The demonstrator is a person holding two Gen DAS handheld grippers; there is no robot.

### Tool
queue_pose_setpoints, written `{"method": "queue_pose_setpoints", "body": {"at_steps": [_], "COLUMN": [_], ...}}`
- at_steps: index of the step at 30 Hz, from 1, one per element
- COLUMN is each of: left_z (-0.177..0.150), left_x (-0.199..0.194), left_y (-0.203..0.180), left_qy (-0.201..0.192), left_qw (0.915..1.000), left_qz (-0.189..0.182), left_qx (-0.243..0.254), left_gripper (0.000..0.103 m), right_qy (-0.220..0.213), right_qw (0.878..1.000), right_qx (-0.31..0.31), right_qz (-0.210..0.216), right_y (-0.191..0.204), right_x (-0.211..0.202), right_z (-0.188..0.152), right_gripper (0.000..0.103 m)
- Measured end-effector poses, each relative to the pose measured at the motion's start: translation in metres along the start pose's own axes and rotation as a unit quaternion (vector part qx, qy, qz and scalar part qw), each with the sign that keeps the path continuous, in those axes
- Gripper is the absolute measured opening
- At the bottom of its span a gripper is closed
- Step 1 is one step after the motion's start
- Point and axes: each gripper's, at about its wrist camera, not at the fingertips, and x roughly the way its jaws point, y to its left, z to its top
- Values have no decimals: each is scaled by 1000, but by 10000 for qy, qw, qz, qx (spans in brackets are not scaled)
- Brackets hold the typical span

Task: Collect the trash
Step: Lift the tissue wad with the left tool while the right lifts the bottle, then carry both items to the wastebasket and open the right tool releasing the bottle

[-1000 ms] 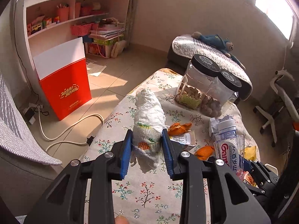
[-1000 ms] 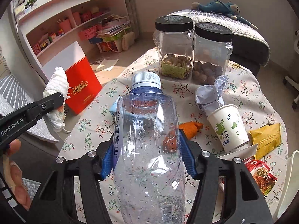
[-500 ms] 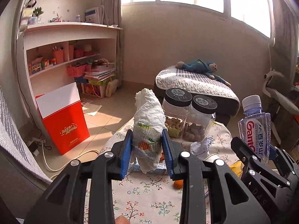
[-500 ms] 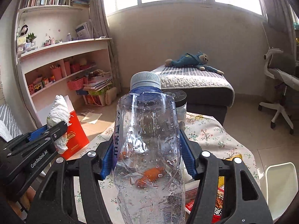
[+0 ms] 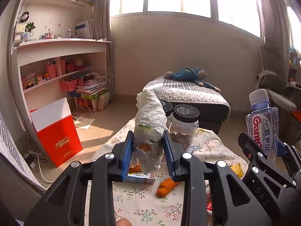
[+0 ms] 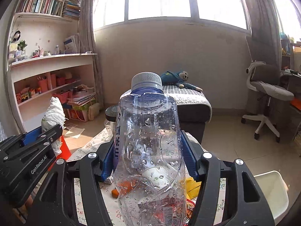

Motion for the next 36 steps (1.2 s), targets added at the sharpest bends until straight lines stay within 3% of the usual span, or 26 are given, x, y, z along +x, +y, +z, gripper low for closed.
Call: {"method": "queue_pose_setpoints", "body": {"at_steps": [36], "left_z": [-11], "left_x": [-21], "left_y": [-143], "left_qy": [-79], "left_qw": [9923], "left_qz": [-1077], "left_qx": [600], "left_gripper": [33], "right_qy": [3], "right_qw": [9919], "right_qx": [446], "right_qz": [-1190], "right_y": [-122], "right_x": [-39], "right_z": [-12], "right_gripper": [59]}}
